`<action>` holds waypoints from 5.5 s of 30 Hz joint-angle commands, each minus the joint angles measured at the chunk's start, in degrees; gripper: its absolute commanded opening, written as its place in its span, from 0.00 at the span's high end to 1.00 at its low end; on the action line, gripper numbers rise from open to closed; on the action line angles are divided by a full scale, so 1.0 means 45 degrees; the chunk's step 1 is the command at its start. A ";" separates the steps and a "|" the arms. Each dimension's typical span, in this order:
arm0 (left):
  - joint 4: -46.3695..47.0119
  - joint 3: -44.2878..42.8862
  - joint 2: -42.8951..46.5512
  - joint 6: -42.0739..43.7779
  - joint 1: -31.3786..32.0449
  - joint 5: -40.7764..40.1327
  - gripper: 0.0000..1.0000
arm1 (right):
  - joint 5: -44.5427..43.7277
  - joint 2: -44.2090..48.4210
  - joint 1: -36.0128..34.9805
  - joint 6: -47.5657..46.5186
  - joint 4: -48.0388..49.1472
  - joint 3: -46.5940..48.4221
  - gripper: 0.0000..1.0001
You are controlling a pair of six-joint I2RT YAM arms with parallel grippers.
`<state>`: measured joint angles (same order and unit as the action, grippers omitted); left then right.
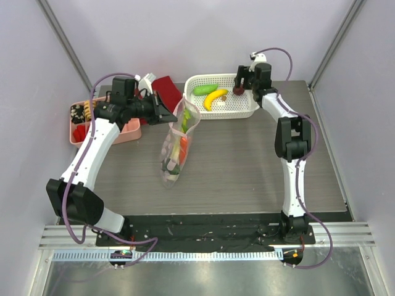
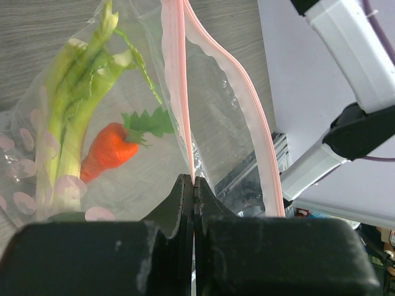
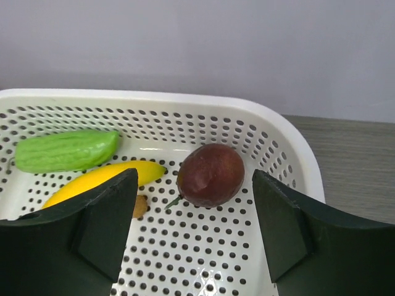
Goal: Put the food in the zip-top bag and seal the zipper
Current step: Pick up the fake fruit from the bin, then place the fake fruit in the zipper food storage bag, then pick up the fake fruit from the bin.
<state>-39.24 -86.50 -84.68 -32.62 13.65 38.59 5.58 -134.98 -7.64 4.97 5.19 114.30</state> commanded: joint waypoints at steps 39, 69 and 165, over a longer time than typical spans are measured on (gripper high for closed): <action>0.0263 -0.0017 0.0341 0.0081 -0.0416 0.0057 1.00 | 0.1354 0.3820 -0.0099 0.1141 0.2226 -0.3386 0.85; -0.0010 -0.0348 0.1377 0.1058 0.0131 0.0487 1.00 | 0.7352 1.0835 -0.6016 -0.2412 -0.3906 -0.6494 0.75; 0.1475 0.1761 0.2353 0.0433 -0.0768 0.0526 1.00 | 0.2566 0.8878 -0.2909 0.4553 0.1985 -0.4204 0.99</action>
<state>-35.73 -79.02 -76.95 -30.04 10.26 39.97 9.56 -102.74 -17.08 20.08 4.51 100.25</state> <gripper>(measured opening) 0.013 0.431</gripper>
